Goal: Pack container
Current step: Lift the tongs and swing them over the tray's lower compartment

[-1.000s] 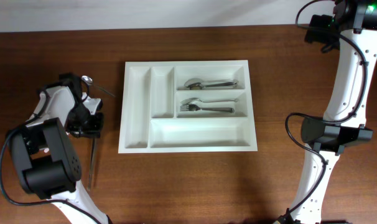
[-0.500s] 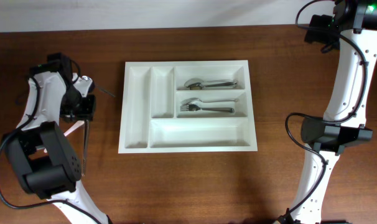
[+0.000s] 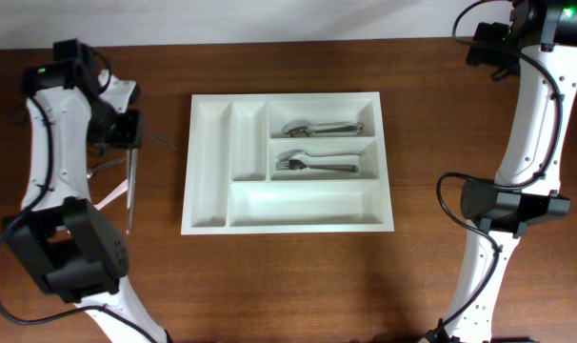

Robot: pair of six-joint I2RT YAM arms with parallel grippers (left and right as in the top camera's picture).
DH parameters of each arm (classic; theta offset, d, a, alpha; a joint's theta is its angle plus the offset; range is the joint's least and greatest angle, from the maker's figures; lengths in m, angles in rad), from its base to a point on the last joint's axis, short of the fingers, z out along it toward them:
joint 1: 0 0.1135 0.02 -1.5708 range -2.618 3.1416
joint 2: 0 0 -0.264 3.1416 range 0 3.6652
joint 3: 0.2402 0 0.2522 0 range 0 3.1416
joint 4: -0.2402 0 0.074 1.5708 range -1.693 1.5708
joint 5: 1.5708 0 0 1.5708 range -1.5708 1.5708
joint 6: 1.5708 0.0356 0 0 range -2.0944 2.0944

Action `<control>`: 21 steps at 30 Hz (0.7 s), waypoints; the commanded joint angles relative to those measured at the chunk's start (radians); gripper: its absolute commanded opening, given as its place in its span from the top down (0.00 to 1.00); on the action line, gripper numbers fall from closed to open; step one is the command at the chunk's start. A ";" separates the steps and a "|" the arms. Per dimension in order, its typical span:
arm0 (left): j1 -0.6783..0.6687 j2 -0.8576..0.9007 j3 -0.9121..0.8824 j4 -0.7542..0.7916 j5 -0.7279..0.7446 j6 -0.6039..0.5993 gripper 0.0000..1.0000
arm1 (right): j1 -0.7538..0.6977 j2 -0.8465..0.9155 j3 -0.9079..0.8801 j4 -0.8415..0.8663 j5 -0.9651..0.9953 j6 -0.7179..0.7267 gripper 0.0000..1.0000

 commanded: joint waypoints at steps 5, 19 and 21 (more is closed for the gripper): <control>-0.167 0.003 0.057 0.006 0.074 0.143 0.98 | -0.001 -0.041 0.014 -0.006 -0.002 -0.006 0.01; -0.584 0.003 0.058 0.161 0.066 0.311 0.98 | -0.001 -0.041 0.014 -0.006 -0.002 -0.006 0.01; -0.638 0.003 0.058 0.169 0.061 0.332 0.98 | -0.001 -0.041 0.014 -0.006 -0.002 -0.006 0.01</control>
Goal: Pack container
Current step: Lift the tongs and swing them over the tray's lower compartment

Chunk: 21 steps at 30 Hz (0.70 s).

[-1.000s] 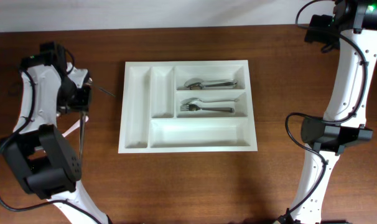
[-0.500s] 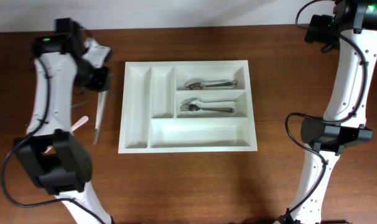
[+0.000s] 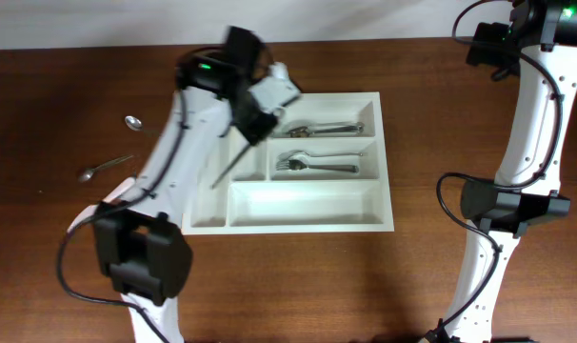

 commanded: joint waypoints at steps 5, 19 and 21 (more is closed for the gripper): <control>-0.174 0.003 0.021 0.005 -0.066 0.077 0.98 | -0.001 -0.041 0.014 -0.006 -0.002 -0.006 0.01; -0.324 0.004 0.021 -0.099 -0.091 0.096 0.98 | -0.001 -0.041 0.014 -0.006 -0.002 -0.006 0.01; -0.324 0.004 0.021 -0.138 -0.091 0.096 0.98 | -0.001 -0.041 0.014 -0.006 -0.002 -0.006 0.01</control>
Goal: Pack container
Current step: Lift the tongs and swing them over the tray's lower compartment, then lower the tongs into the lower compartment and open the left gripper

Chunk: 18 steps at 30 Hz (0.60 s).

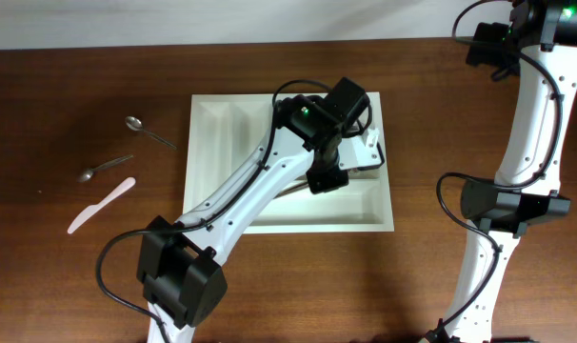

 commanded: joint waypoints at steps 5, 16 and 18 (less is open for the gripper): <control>0.002 0.004 0.020 -0.106 -0.010 0.040 0.98 | -0.001 -0.041 0.014 -0.006 -0.002 -0.005 0.01; 0.002 0.023 0.019 -0.101 0.027 0.137 0.98 | -0.001 -0.041 0.014 -0.006 -0.002 -0.005 0.01; 0.002 0.042 0.019 -0.098 0.027 0.143 0.98 | -0.001 -0.041 0.014 -0.006 -0.002 -0.005 0.01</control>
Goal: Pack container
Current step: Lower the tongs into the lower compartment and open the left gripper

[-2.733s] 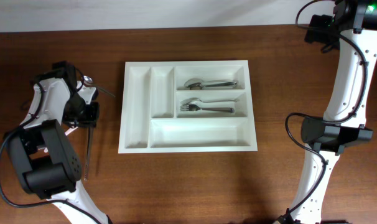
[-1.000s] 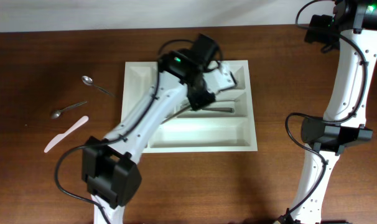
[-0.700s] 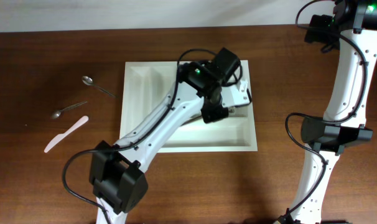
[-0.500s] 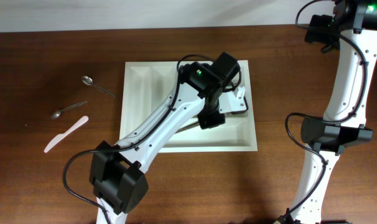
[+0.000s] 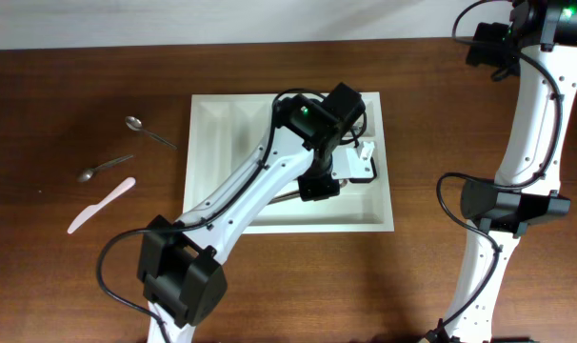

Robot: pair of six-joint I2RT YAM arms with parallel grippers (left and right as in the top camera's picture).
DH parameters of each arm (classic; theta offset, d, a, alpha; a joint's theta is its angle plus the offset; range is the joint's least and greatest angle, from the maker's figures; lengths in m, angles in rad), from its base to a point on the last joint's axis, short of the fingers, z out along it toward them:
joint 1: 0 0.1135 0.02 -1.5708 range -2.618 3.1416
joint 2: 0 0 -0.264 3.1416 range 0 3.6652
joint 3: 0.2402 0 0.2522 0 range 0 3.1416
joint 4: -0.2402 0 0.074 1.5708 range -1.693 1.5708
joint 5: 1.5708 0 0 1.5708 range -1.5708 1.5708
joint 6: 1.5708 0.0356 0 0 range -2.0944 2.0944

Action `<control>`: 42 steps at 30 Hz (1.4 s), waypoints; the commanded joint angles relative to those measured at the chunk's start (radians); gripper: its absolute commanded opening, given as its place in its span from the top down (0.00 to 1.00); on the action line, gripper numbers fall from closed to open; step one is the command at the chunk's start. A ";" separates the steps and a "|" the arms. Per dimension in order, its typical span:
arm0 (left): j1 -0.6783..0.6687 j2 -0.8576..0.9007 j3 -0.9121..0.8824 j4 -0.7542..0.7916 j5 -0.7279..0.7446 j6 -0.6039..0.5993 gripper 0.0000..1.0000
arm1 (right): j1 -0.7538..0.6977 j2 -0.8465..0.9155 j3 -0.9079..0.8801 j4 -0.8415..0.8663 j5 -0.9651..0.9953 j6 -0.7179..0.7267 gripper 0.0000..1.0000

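Note:
The white cutlery tray [image 5: 208,171] lies mid-table. My left arm reaches across it, and my left gripper [image 5: 309,190] sits low over the tray's right half, at the top edge of the long front compartment. It is shut on a long metal utensil [image 5: 287,197], whose thin dark free end points left from under the arm. The arm hides the tray's right-hand compartments and whatever is in them. My right gripper [image 5: 486,48] is held up at the far right corner, away from the tray, and its fingers cannot be made out.
Left of the tray, on the brown table, lie two small metal spoons [image 5: 149,131] [image 5: 105,169] and a pale plastic knife [image 5: 101,205]. The right arm's elbow [image 5: 512,205] stands over the table's right side.
The left gripper has shifted slightly toward the tray's front and left, still holding the utensil. The right arm and the loose cutlery have not moved.
At first the left gripper held the long utensil left of the tray, near the spoons and plastic knife; a spoon and a fork lay in the tray's right compartments. Then it was over the tray's left compartments, then over its right half, where it now sits lower.

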 commanded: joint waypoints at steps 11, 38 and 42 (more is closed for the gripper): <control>0.000 0.179 0.019 0.010 0.016 0.084 0.98 | -0.001 -0.041 0.014 -0.006 -0.002 -0.006 0.01; -0.004 0.229 0.019 0.105 0.124 0.203 0.98 | -0.001 -0.041 0.014 -0.006 -0.002 -0.006 0.01; -0.004 0.230 0.019 0.116 0.125 0.202 0.98 | -0.001 -0.041 0.014 -0.006 -0.002 -0.006 0.01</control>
